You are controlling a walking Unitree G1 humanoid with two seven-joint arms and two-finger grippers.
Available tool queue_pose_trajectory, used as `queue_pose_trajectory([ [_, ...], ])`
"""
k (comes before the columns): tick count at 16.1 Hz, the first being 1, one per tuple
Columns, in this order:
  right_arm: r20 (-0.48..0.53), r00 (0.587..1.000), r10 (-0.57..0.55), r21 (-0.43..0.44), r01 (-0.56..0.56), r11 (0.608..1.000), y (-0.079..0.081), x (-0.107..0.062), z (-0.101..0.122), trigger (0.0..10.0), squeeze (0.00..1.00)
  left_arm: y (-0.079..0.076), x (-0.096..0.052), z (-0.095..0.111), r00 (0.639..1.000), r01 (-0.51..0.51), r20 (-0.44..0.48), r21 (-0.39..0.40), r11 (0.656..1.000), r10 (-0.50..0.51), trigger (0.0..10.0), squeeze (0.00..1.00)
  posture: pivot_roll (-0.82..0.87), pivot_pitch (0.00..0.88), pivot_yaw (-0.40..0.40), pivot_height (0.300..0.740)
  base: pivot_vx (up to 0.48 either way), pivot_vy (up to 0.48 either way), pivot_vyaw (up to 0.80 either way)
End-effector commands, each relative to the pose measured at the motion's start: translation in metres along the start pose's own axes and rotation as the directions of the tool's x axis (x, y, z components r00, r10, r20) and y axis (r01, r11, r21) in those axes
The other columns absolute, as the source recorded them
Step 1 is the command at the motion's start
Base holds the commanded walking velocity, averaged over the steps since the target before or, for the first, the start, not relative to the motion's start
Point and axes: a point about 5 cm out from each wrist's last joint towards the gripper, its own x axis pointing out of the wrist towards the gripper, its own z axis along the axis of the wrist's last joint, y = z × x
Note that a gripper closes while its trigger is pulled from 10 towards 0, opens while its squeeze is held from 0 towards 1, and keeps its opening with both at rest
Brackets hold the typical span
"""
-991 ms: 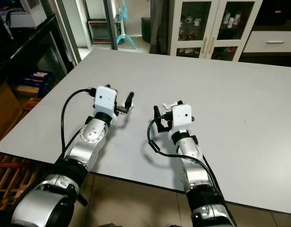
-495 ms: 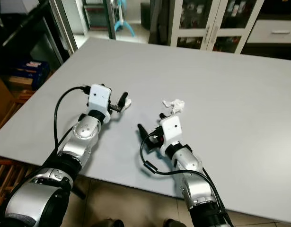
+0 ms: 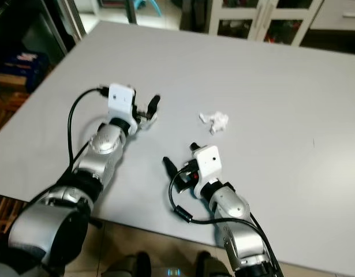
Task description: Picking trash to rubbish bin
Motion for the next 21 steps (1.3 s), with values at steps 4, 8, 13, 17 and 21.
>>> queue_pose_trajectory([
  [4, -0.017, 1.0, -0.003, 0.024, 0.003, 1.0, 0.007, -0.008, 0.0, 10.0, 0.0, 0.004, 0.015, 0.026, 0.998, 0.041, 0.048, -0.005, 0.999, -0.041, 10.0, 0.0, -0.12, 0.295, 0.015, 0.74, 0.0, 0.0, 0.0],
  [8, -0.033, 0.999, -0.009, 0.039, 0.011, 0.999, 0.011, -0.011, 0.0, 10.0, 0.0, 0.014, 0.021, 0.031, 1.0, -0.017, 0.004, -0.085, 0.996, 0.018, 10.0, 0.0, -0.12, 0.306, 0.022, 0.74, 0.0, 0.0, 0.0],
  [13, -0.041, 0.999, -0.018, 0.036, 0.019, 0.999, 0.01, -0.012, 0.001, 10.0, 0.0, 0.027, 0.037, 0.059, 0.994, -0.111, -0.055, -0.295, 0.949, 0.099, 10.0, 0.0, -0.13, 0.289, 0.03, 0.74, 0.0, 0.0, 0.0],
  [17, -0.041, 0.999, -0.011, 0.041, 0.012, 0.999, 0.012, -0.011, 0.0, 10.0, 0.0, 0.024, 0.048, 0.1, 0.998, 0.026, 0.055, -0.274, 0.961, -0.011, 10.0, 0.0, -0.12, 0.277, 0.034, 0.74, 0.0, 0.0, 0.0],
  [21, -0.044, 0.999, -0.009, 0.034, 0.011, 0.999, 0.009, -0.006, 0.0, 10.0, 0.0, 0.03, 0.053, 0.116, 0.994, 0.044, -0.087, -0.258, 0.965, -0.068, 10.0, 0.0, -0.11, 0.262, 0.044, 0.74, 0.0, 0.0, 0.0],
])
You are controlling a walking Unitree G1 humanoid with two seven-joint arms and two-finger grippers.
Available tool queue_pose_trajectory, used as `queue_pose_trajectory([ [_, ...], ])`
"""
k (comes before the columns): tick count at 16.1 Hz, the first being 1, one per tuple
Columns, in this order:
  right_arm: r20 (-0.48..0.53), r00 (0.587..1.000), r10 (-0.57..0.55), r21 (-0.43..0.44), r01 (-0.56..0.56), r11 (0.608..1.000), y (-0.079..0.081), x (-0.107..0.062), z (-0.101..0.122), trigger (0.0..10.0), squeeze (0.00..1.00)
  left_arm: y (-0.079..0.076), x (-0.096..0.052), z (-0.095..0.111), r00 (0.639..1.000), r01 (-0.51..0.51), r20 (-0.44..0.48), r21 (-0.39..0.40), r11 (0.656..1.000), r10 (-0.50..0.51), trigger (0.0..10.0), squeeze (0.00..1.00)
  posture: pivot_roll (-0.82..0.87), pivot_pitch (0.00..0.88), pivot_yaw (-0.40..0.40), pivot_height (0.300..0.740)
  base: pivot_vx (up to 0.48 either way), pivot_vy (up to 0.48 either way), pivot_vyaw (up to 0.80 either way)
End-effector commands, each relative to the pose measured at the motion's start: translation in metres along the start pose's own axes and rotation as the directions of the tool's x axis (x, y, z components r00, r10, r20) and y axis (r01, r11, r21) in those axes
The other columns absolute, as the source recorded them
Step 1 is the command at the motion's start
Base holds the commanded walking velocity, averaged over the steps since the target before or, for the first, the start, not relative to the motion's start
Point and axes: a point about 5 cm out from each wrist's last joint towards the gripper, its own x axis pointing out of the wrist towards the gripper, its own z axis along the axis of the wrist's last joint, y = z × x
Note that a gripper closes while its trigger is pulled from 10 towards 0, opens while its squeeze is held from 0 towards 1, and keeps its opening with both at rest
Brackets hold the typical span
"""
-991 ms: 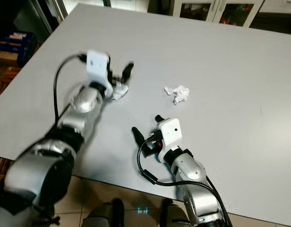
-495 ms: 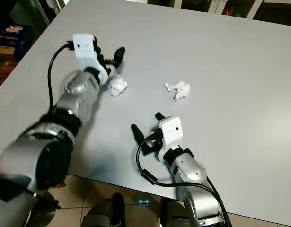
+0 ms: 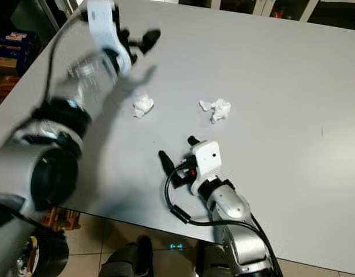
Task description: Picking trash to rubbish bin
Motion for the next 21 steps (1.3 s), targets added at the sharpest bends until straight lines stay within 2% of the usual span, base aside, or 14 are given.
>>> queue_pose_trajectory([
  [1, -0.095, 0.995, -0.011, 0.035, 0.014, 0.999, 0.0, -0.005, -0.021, 10.0, 0.0, 0.0, 0.0, -0.003, 0.998, 0.001, -0.056, -0.007, 1.0, -0.002, 10.0, 0.0, -0.1, 0.262, 0.045, 0.74, 0.0, 0.0, 0.0],
  [2, -0.095, 0.995, -0.011, 0.034, 0.014, 0.999, -0.001, -0.003, -0.021, 10.0, 0.0, 0.004, -0.002, -0.012, 0.992, -0.002, -0.125, -0.012, 1.0, 0.0, 10.0, 0.0, -0.1, 0.256, 0.048, 0.74, 0.0, 0.0, 0.0],
  [5, -0.087, 0.996, -0.009, 0.026, 0.011, 1.0, -0.003, 0.003, -0.02, 10.0, 0.0, 0.013, -0.009, -0.038, 0.969, -0.032, -0.244, -0.014, 0.999, 0.028, 10.0, 0.0, -0.09, 0.234, 0.057, 0.74, 0.0, 0.0, 0.0],
  [7, -0.086, 0.996, -0.01, 0.019, 0.012, 1.0, -0.006, 0.006, -0.02, 10.0, 0.0, 0.008, -0.011, -0.05, 0.963, -0.007, -0.27, -0.014, 1.0, 0.003, 10.0, 0.0, -0.08, 0.218, 0.06, 0.74, 0.0, 0.0, 0.0],
  [8, -0.08, 0.997, -0.005, 0.017, 0.006, 1.0, -0.006, 0.009, -0.02, 10.0, 0.0, 0.003, -0.014, -0.063, 0.952, 0.009, -0.305, -0.042, 0.999, -0.021, 10.0, 0.0, -0.08, 0.21, 0.06, 0.74, 0.0, 0.0, 0.0],
  [10, -0.073, 0.997, 0.002, 0.014, -0.001, 1.0, -0.006, 0.012, -0.018, 10.0, 0.0, -0.001, -0.017, -0.075, 0.944, 0.014, -0.328, -0.058, 0.998, -0.032, 10.0, 0.0, -0.08, 0.204, 0.061, 0.74, 0.0, 0.0, 0.0],
  [12, -0.067, 0.998, 0.006, 0.012, -0.005, 1.0, -0.006, 0.014, -0.018, 10.0, 0.0, -0.006, -0.019, -0.08, 0.949, 0.04, -0.308, -0.095, 0.995, -0.067, 10.0, 0.0, -0.08, 0.202, 0.06, 0.74, 0.0, 0.0, 0.0],
  [17, -0.061, 0.998, 0.008, 0.009, -0.008, 1.0, -0.007, 0.016, -0.019, 10.0, 0.0, -0.006, -0.025, -0.087, 0.925, 0.015, -0.378, -0.054, 0.998, -0.034, 10.0, 0.0, -0.07, 0.202, 0.064, 0.74, 0.0, 0.0, 0.0],
  [21, -0.052, 0.999, 0.006, 0.01, -0.006, 1.0, -0.008, 0.019, -0.019, 10.0, 0.0, -0.007, -0.031, -0.088, 0.914, 0.026, -0.406, 0.049, 0.998, -0.004, 10.0, 0.0, -0.07, 0.192, 0.075, 0.74, 0.0, 0.0, 0.0],
])
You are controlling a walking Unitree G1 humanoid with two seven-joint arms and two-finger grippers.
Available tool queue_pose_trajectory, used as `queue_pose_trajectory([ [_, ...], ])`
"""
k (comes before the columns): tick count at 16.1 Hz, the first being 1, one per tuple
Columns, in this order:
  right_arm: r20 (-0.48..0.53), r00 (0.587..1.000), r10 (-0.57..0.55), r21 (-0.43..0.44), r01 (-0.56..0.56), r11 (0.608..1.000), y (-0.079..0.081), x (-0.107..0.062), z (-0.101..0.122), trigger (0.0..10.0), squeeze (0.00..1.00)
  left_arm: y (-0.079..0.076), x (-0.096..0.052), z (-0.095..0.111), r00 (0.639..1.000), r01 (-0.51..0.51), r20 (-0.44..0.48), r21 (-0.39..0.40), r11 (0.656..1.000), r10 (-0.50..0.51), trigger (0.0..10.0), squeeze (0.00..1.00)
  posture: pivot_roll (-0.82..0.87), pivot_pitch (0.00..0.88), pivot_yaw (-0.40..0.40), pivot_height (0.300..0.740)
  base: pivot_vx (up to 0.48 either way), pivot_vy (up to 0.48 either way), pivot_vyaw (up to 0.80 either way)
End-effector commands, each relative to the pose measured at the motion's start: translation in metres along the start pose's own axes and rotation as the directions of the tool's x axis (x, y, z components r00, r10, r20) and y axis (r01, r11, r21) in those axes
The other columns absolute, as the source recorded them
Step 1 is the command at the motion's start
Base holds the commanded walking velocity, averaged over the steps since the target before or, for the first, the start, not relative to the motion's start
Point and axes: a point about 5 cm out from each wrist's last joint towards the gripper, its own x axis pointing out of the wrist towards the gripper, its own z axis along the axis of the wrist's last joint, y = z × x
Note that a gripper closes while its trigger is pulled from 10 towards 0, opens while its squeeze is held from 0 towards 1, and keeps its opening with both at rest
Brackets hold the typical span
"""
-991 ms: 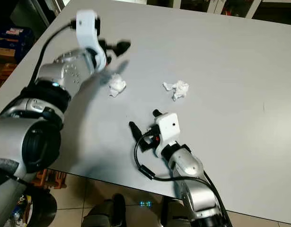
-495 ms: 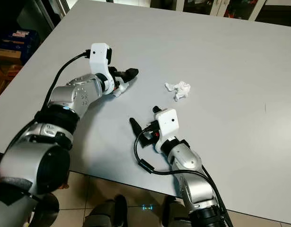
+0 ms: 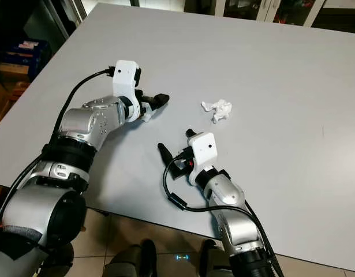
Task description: Picking trash to rubbish bin
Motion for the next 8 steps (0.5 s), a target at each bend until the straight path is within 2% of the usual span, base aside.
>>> queue_pose_trajectory([
  [1, -0.071, 0.997, -0.002, 0.027, 0.004, 1.0, 0.001, -0.003, -0.016, 10.0, 0.0, 0.002, -0.002, -0.002, 1.0, -0.025, -0.014, 0.041, 0.999, 0.026, 10.0, 0.0, -0.06, 0.191, 0.076, 0.74, 0.0, 0.0, 0.0],
  [4, -0.068, 0.998, -0.005, 0.027, 0.007, 1.0, 0.0, -0.003, -0.016, 10.0, 0.0, 0.0, -0.004, -0.007, 0.998, -0.047, -0.028, 0.105, 0.993, 0.05, 10.0, 0.0, -0.06, 0.191, 0.076, 0.74, 0.0, 0.0, 0.0],
  [8, -0.066, 0.998, -0.007, 0.029, 0.009, 1.0, 0.0, -0.004, -0.017, 10.0, 0.0, -0.002, -0.003, -0.017, 0.996, -0.055, -0.057, 0.113, 0.992, 0.062, 10.0, 0.0, -0.06, 0.197, 0.076, 0.74, 0.0, 0.0, 0.0],
])
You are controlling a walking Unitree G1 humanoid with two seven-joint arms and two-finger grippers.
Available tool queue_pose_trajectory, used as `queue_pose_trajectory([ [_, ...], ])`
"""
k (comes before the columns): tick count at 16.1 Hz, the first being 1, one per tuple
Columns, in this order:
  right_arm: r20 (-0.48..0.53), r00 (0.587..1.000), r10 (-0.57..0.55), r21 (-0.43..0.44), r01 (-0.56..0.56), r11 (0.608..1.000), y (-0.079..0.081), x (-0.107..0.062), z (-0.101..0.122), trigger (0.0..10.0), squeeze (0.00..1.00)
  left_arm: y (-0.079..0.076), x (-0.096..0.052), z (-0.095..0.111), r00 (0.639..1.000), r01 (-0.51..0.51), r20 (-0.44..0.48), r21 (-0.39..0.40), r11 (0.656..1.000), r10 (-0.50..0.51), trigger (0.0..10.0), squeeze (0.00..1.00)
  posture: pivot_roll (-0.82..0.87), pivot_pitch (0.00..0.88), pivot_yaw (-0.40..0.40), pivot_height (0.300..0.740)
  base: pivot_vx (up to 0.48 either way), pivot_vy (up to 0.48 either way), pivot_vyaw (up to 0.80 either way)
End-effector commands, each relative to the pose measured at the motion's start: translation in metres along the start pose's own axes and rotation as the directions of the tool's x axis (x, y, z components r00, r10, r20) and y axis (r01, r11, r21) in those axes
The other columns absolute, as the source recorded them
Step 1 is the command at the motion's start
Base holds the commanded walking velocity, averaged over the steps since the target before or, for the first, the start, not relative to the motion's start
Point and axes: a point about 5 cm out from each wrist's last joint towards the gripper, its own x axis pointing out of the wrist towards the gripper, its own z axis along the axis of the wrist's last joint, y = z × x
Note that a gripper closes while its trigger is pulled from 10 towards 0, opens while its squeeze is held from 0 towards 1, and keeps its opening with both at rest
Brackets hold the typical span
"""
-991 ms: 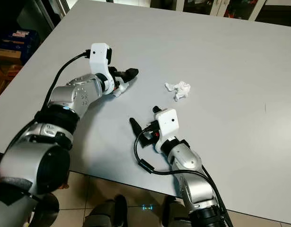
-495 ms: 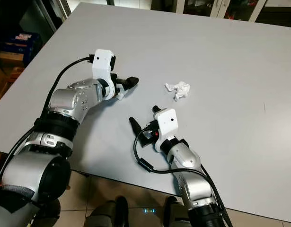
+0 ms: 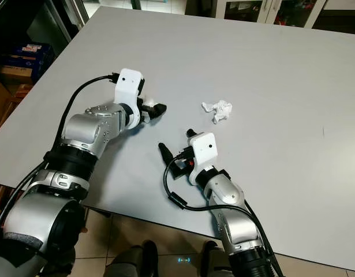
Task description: Picking trash to rubbish bin
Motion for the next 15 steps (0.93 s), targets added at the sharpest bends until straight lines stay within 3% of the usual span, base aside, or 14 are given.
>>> queue_pose_trajectory([
  [1, -0.068, 0.998, -0.001, 0.027, 0.003, 1.0, 0.0017, -0.0046, -0.0152, 10.0, 0.0, -0.0018, -0.0002, -0.0053, 1.0, -0.008, -0.011, 0.014, 1.0, 0.008, 10.0, 0.0, -0.07, 0.197, 0.076, 0.74, 0.0, 0.0, 0.0],
  [4, -0.069, 0.998, 0.0, 0.029, 0.002, 1.0, 0.0024, -0.0057, -0.0156, 10.0, 0.0, -0.0042, -0.0002, -0.0091, 1.0, -0.008, -0.005, 0.002, 1.0, 0.008, 9.3, 0.0, -0.07, 0.2, 0.073, 0.74, 0.0, 0.0, 0.0],
  [5, -0.071, 0.997, 0.0, 0.03, 0.002, 1.0, 0.0029, -0.0059, -0.0165, 10.0, 0.0, -0.004, 0.0002, -0.0108, 1.0, -0.01, -0.006, -0.001, 1.0, 0.01, 2.4, 0.0, -0.07, 0.201, 0.073, 0.74, 0.0, 0.0, 0.0],
  [6, -0.073, 0.997, 0.001, 0.031, 0.002, 1.0, 0.0031, -0.0059, -0.0171, 10.0, 0.0, -0.004, 0.0002, -0.0114, 1.0, -0.013, -0.005, -0.003, 1.0, 0.013, 2.4, 0.0, -0.07, 0.201, 0.073, 0.74, 0.0, 0.0, 0.0],
  [8, -0.073, 0.997, 0.003, 0.033, 0.0, 0.999, 0.0041, -0.006, -0.0173, 10.0, 0.0, -0.0028, 0.0, -0.0117, 0.999, -0.029, 0.016, -0.013, 0.999, 0.029, 4.2, 0.0, -0.07, 0.201, 0.073, 0.74, 0.0, 0.0, 0.0],
  [11, -0.073, 0.997, 0.002, 0.034, 0.001, 0.999, 0.0046, -0.0065, -0.0178, 10.0, 0.0, -0.0038, 0.0006, -0.0097, 0.998, -0.037, 0.045, -0.011, 0.999, 0.038, 3.3, 0.0, -0.07, 0.198, 0.073, 0.74, 0.0, 0.0, 0.0],
  [12, -0.074, 0.997, 0.002, 0.035, 0.001, 0.999, 0.0046, -0.0066, -0.018, 10.0, 0.0, -0.0052, 0.0011, -0.0084, 0.997, -0.034, 0.064, -0.007, 0.999, 0.034, 7.4, 0.0, -0.07, 0.197, 0.073, 0.74, 0.0, 0.0, 0.0],
  [13, -0.074, 0.997, 0.002, 0.035, 0.001, 0.999, 0.0046, -0.0066, -0.0182, 10.0, 0.0, -0.0068, 0.0017, -0.0071, 0.996, -0.033, 0.08, -0.005, 0.999, 0.033, 10.0, 0.0, -0.07, 0.197, 0.074, 0.74, 0.0, 0.0, 0.0],
  [15, -0.074, 0.997, 0.002, 0.034, 0.001, 0.999, 0.0046, -0.0067, -0.0184, 10.0, 0.0, -0.0085, 0.0027, -0.0072, 0.995, -0.038, 0.09, -0.012, 0.999, 0.039, 10.0, 0.0, -0.07, 0.191, 0.074, 0.74, 0.0, 0.0, 0.0],
])
